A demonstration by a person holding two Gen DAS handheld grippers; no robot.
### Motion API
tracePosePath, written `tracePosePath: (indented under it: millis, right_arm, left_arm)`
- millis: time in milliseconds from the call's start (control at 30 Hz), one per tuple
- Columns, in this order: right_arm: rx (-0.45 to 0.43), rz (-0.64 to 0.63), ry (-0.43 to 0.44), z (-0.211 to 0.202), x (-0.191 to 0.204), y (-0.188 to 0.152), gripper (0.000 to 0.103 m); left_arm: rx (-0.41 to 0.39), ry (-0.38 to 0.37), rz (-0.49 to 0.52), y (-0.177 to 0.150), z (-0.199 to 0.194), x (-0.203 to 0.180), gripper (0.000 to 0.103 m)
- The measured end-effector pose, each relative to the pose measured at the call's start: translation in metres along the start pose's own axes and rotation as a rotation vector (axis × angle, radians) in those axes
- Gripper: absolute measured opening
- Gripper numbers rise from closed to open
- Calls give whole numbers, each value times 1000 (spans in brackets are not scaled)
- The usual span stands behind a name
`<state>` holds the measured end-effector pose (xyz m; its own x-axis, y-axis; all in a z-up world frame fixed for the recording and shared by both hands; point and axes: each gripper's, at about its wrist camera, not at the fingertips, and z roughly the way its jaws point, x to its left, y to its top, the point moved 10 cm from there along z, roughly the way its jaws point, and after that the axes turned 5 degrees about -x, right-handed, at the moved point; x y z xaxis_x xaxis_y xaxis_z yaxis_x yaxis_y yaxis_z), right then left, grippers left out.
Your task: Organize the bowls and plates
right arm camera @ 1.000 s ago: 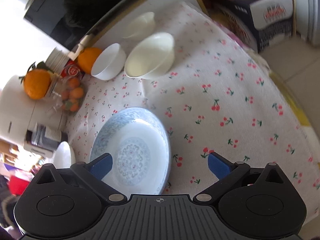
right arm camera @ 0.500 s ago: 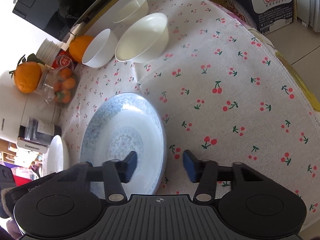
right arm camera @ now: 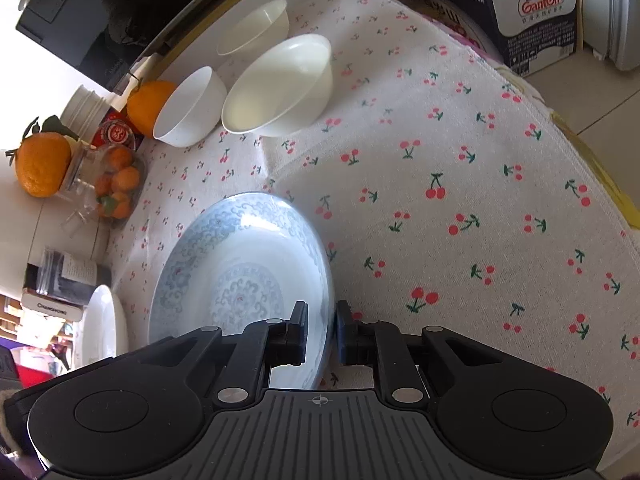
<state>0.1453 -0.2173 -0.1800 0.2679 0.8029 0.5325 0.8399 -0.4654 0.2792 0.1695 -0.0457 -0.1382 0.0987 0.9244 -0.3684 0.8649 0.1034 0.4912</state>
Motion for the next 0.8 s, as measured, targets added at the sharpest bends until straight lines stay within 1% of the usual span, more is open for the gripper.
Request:
tracePosePath:
  millis: [133, 267, 467, 633, 800]
  right_arm:
    - [-32, -11, 3, -1, 11, 10, 14]
    - [-53, -22, 11, 3, 26, 17, 14]
    - [-66, -58, 13, 16, 52, 20, 14]
    - [-73, -69, 25, 28, 72, 22, 14]
    - [-87, -68, 21, 39, 82, 24, 14]
  left_arm:
    - [-36, 19, 21, 9, -4, 0, 10]
    - [-54, 34, -10, 17, -6, 10, 10]
    - [-95, 81, -37, 29, -12, 28, 10]
    - [-131, 125, -44, 36, -17, 43, 10]
    - [-145, 154, -45, 39, -16, 52, 10]
